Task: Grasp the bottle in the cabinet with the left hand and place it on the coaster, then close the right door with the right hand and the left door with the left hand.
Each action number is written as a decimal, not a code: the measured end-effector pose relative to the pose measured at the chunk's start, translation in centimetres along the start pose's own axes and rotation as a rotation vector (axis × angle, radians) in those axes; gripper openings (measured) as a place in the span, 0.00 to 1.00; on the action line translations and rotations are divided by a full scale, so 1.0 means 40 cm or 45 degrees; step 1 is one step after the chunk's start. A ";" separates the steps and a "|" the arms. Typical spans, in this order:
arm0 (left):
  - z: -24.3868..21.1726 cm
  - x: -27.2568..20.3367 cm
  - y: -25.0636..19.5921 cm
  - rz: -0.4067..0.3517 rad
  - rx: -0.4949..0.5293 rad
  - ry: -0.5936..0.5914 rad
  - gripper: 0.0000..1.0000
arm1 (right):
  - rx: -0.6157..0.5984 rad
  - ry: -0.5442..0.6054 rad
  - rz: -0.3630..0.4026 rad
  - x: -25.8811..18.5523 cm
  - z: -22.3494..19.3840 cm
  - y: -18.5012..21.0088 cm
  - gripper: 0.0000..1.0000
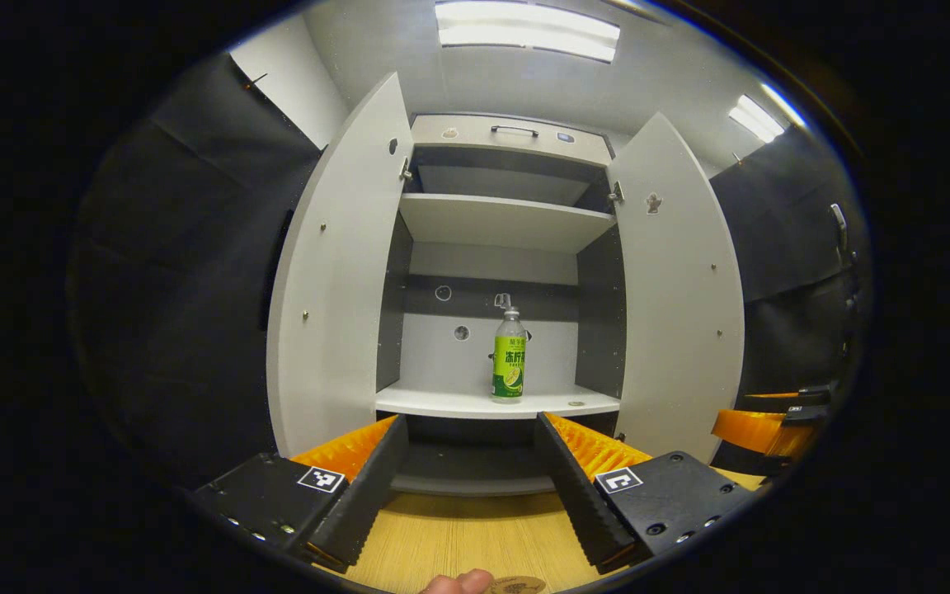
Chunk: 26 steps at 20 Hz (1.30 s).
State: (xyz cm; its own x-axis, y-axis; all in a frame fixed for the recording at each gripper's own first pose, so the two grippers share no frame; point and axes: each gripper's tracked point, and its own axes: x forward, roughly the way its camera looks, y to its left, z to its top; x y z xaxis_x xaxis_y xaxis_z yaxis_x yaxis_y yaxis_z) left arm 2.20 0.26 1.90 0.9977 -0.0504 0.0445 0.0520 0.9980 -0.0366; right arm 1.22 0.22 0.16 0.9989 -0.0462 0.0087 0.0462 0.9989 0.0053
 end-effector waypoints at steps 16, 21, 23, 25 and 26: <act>0.097 0.324 -0.157 -0.359 -0.053 0.029 0.95 | -0.001 0.013 -0.105 -0.061 0.002 -0.013 0.99; 0.097 0.520 -0.175 -0.350 -0.040 0.036 0.94 | 0.026 0.000 -0.138 -0.073 0.012 -0.014 0.99; 0.083 0.594 -0.174 -0.336 -0.042 0.057 0.95 | 0.016 -0.004 -0.165 -0.076 0.014 -0.023 0.99; 0.067 0.663 -0.178 -0.321 -0.059 0.065 0.94 | 0.015 0.000 -0.181 -0.074 0.012 -0.028 1.00; 0.057 0.694 -0.178 -0.310 -0.055 0.068 0.94 | 0.015 0.006 -0.190 -0.075 0.009 -0.032 1.00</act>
State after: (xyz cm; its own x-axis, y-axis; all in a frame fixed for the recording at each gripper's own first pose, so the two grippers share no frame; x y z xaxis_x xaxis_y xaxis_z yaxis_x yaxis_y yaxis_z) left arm 29.44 -8.16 5.69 0.9564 -0.2920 0.0041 0.2915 0.9537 -0.0739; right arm -1.82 -0.92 0.47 0.9810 -0.1940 0.0023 0.1939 0.9809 0.0179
